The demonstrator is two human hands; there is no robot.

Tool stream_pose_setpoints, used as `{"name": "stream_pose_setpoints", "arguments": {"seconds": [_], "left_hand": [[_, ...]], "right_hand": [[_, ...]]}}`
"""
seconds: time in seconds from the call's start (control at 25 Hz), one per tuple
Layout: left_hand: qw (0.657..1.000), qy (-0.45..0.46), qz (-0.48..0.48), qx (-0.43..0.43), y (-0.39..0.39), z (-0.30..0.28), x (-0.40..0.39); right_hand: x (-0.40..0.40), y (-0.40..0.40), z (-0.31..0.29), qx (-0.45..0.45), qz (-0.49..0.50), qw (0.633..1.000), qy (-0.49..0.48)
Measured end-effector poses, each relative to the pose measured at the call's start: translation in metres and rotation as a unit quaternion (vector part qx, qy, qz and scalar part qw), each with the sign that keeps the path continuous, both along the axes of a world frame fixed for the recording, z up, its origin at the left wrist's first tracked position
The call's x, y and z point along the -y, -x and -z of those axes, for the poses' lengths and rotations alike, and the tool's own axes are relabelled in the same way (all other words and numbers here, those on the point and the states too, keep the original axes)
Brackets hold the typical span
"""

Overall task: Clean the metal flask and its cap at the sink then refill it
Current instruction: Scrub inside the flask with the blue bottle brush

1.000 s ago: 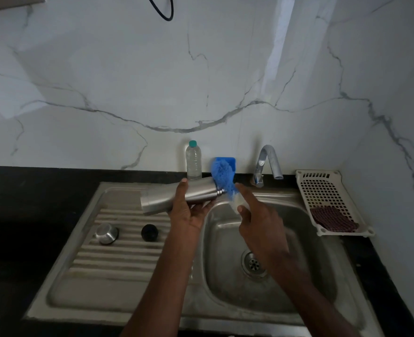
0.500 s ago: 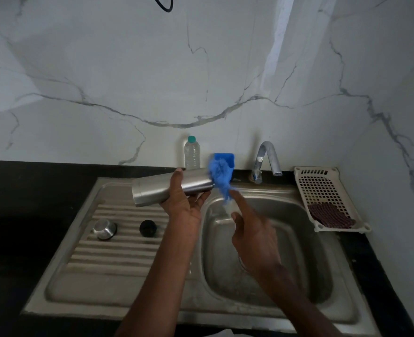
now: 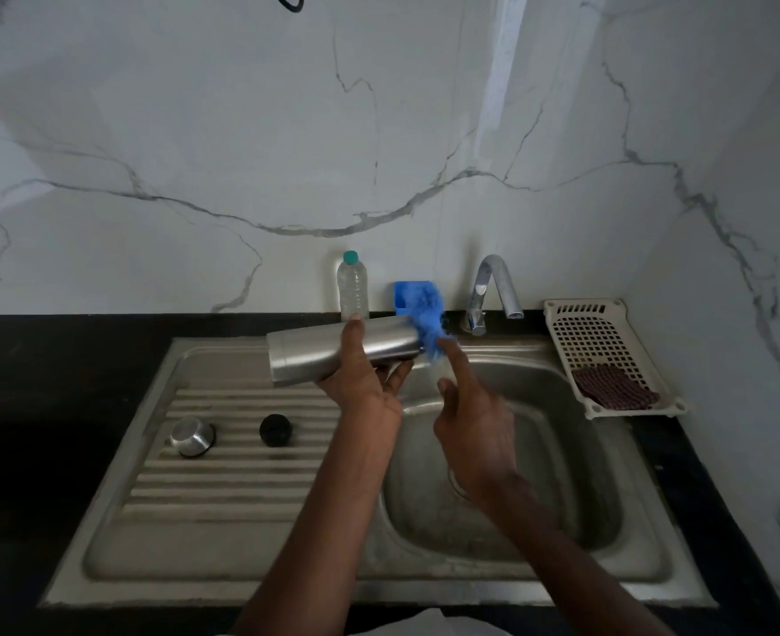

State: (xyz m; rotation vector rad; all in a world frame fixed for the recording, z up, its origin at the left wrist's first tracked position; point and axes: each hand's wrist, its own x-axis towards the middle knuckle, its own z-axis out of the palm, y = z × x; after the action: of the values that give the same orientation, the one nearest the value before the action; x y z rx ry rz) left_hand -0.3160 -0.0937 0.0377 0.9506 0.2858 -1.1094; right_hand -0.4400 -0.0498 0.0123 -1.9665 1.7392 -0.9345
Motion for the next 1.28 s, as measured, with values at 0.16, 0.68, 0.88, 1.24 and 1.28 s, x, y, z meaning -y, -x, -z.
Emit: {"name": "stream_pose_setpoints", "arguments": {"seconds": [0.16,0.68,0.88,1.24,1.28], "left_hand": [[0.999,0.026,-0.039,-0.022,-0.01,-0.01,0.009],[0.996,-0.024,0.071,0.038,-0.047,0.006,0.002],[0.99,-0.005,0.136,0.038,-0.058,0.005,0.006],[0.959,0.047,0.276,-0.054,-0.064,0.004,0.01],[0.952,0.042,0.299,-0.054,-0.062,0.002,0.008]], "right_hand": [[-0.022,-0.004,-0.002,0.023,-0.017,0.999,-0.036],[-0.017,0.028,0.017,0.132,-0.069,0.989,-0.021],[0.023,0.051,-0.015,0.277,-0.109,0.951,-0.08],[0.06,0.069,-0.016,0.254,-0.202,0.945,-0.036],[0.058,0.064,-0.018,0.263,-0.207,0.942,-0.032]]}}
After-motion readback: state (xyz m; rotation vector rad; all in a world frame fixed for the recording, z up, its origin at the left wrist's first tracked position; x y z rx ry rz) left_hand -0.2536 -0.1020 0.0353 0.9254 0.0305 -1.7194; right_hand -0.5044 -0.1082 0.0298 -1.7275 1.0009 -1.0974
